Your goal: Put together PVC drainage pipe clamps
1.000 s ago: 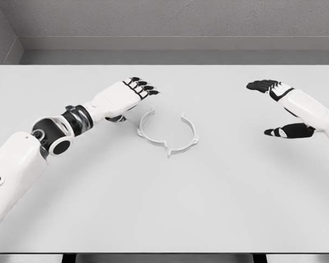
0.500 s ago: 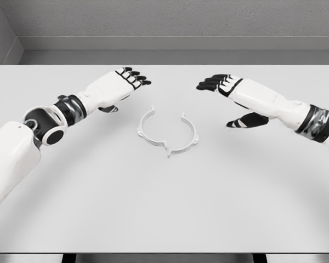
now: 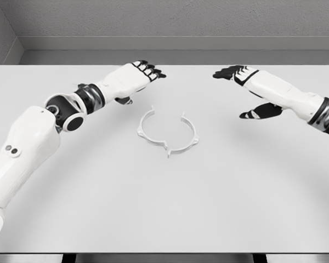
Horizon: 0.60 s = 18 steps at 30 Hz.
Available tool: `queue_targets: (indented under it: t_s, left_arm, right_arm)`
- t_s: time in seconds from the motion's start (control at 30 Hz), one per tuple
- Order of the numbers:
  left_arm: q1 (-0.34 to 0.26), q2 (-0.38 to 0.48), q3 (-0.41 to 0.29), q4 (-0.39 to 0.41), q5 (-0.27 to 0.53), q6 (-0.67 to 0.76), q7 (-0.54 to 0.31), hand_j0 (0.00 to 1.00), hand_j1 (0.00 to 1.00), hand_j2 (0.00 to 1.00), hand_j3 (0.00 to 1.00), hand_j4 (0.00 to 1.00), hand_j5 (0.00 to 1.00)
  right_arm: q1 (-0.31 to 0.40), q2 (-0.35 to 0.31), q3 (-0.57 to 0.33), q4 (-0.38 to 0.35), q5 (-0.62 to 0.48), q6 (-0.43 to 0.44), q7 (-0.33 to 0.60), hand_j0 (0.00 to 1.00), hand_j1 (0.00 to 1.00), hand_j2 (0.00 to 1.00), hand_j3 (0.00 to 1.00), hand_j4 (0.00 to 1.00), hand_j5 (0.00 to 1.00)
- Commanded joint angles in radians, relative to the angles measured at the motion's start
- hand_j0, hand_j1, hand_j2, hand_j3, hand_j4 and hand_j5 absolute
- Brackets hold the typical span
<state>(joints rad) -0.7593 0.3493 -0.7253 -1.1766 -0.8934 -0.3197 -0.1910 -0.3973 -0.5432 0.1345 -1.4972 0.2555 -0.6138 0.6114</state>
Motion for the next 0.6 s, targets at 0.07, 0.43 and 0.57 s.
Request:
queue_targets:
  t_s: [0.07,0.43,0.57]
  left_arm:
    - [0.0,-0.036,-0.002,0.025,0.002,0.001,0.001,1.0,1.0,1.0,1.0,1.0,1.0]
    - [0.008,-0.056,0.001,0.037,0.002,-0.002,-0.001,1.0,1.0,1.0,1.0,1.0,1.0]
    - [0.015,-0.062,0.001,0.034,0.004,-0.006,-0.001,1.0,1.0,1.0,1.0,1.0,1.0]
  right_arm:
    - [0.002,-0.02,-0.003,0.012,-0.012,0.003,-0.001,1.0,1.0,1.0,1.0,1.0,1.0]
    - [0.003,-0.02,-0.003,0.014,-0.012,0.003,-0.001,1.0,1.0,1.0,1.0,1.0,1.0]
    - [0.003,-0.02,-0.003,0.014,-0.012,0.003,-0.001,1.0,1.0,1.0,1.0,1.0,1.0]
